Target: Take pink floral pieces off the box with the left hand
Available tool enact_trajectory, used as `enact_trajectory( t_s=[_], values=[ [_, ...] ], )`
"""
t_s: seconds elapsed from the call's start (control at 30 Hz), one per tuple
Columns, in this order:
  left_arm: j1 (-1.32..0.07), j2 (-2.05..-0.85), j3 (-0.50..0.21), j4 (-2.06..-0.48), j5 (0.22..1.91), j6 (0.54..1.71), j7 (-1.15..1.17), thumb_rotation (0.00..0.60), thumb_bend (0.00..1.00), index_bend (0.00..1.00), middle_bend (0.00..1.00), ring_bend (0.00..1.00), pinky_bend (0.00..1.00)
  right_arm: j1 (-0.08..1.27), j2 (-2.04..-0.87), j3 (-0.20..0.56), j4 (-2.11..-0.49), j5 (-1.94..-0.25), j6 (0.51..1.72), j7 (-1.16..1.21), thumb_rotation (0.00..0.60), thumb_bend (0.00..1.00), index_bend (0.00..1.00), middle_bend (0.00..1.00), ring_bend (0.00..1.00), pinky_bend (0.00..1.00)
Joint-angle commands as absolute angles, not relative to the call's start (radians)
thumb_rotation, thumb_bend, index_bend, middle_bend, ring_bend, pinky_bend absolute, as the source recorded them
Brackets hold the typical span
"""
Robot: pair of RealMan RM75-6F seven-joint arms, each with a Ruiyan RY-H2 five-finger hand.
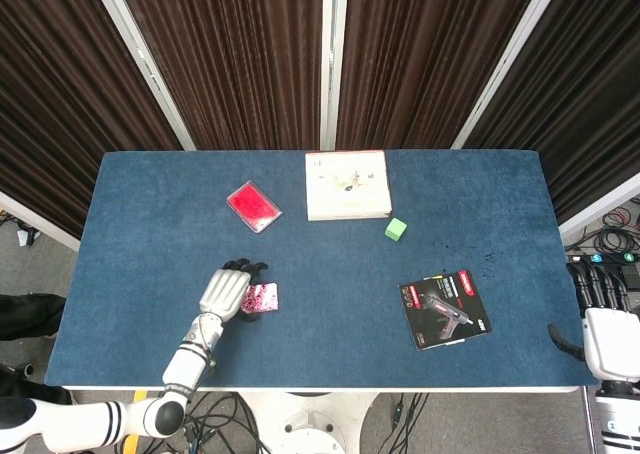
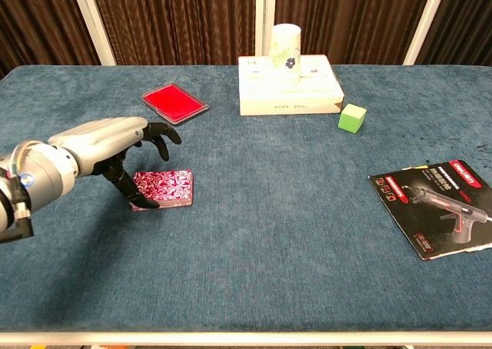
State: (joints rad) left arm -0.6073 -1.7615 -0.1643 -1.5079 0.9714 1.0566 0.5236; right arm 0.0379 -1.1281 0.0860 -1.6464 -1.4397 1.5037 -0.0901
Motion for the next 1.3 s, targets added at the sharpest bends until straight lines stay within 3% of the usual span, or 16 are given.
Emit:
enact_trajectory(
  t_s=[0.03,1.3],
  values=[
    [-0.611,-1.783,-0.164,-1.491,0.964,1.072,0.535,0.600,0.04,0.21,0.29,0.14,0.19,0.037,-1.128,0.086,-1.643,-1.439,1.504,-0.087,0.600,0.14,0.00,0.00,0.00,0.00],
    [-0.616,-1.833,-0.152,-1.412,0.990,1.091,0.516,0.600,0.13,0.28,0.43,0.20,0.19,0.037,-1.135,0.090,-1.623,-1.402,1.477,-0.070,0.600,0.14,0.00,0.00,0.00,0.00]
  ],
)
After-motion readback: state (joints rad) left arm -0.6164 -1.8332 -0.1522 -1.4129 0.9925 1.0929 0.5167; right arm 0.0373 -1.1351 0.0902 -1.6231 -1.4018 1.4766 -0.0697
